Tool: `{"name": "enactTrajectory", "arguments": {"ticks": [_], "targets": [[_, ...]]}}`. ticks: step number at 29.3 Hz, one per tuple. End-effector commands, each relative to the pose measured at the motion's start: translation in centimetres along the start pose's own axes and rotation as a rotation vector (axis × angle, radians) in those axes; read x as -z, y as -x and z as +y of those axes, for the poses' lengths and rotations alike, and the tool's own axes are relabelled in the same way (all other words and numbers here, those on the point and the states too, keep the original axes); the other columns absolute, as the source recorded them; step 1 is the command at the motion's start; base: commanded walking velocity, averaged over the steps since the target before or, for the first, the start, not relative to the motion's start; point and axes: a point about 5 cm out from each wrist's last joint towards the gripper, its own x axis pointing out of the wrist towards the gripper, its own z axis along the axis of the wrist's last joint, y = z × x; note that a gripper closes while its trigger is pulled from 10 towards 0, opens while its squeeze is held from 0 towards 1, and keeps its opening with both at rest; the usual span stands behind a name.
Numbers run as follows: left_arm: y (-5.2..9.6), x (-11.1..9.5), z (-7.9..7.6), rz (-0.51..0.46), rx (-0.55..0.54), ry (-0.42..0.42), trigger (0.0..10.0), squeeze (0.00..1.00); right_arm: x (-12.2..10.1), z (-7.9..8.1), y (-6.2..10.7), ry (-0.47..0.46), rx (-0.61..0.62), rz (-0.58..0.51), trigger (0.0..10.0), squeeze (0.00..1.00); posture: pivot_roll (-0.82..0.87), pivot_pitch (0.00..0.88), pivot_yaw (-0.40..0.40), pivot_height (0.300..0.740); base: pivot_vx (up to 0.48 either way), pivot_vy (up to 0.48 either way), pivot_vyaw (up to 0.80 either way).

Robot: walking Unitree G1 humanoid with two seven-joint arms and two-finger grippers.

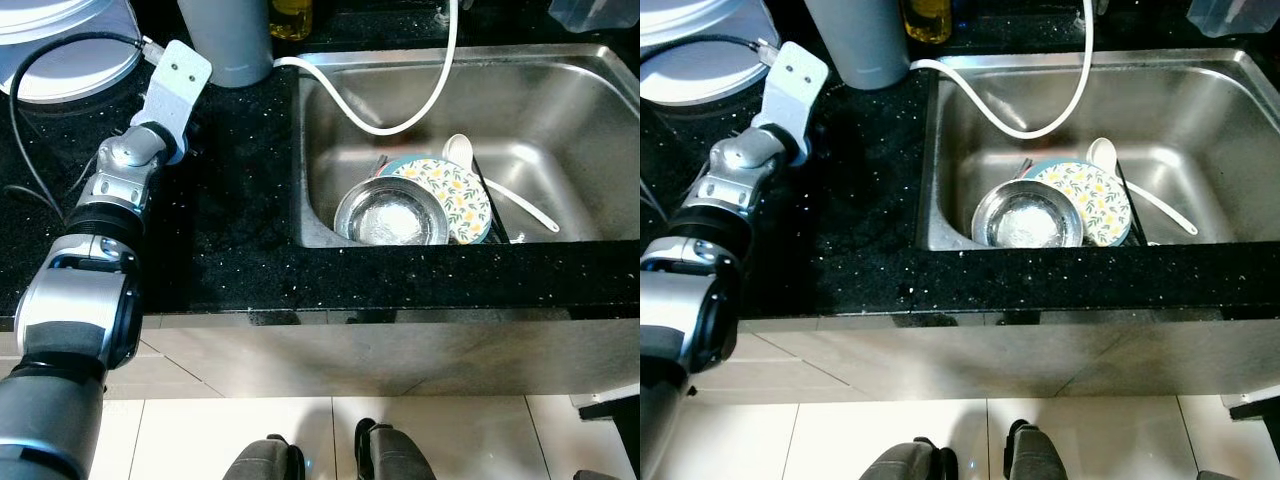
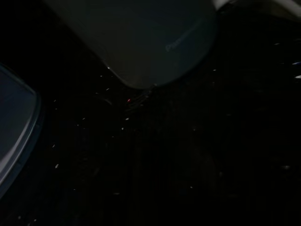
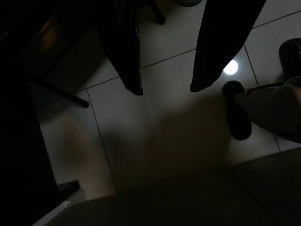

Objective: Kitchen organization

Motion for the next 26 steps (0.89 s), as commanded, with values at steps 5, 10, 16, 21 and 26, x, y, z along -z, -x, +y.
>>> {"name": "enactTrajectory", "arguments": {"ticks": [5,10,16,21,26], "targets": [[0.9,2.3,1.5,0.152,-0.061,-0.312,10.0,0.00,0.4,-0.2,0.2,0.016,-0.005,0.011,10.0,0.00,-0.15,0.169,0.041,0.740,0.000,0.000,0.00],[1.2,2.4,2.4,0.174,-0.124,-0.359,10.0,0.00,0.9,-0.4,0.6,0.016,0.000,0.019,10.0,0.00,-0.16,0.180,0.043,0.740,0.000,0.000,0.00],[1.3,2.7,2.5,0.184,-0.127,-0.325,10.0,0.00,1.2,-0.6,0.9,0.019,0.003,0.026,10.0,0.00,-0.16,0.187,0.040,0.740,0.000,0.000,0.00],[1.2,2.9,2.3,0.191,-0.136,-0.316,10.0,0.00,1.3,-0.9,1.2,0.025,0.003,0.026,10.0,0.00,-0.17,0.205,0.037,0.740,0.000,0.000,0.00],[1.1,2.9,2.2,0.191,-0.133,-0.335,10.0,0.00,1.4,-1.3,1.6,0.028,0.006,0.021,10.0,0.00,-0.19,0.226,0.036,0.740,0.000,0.000,0.00]]}}
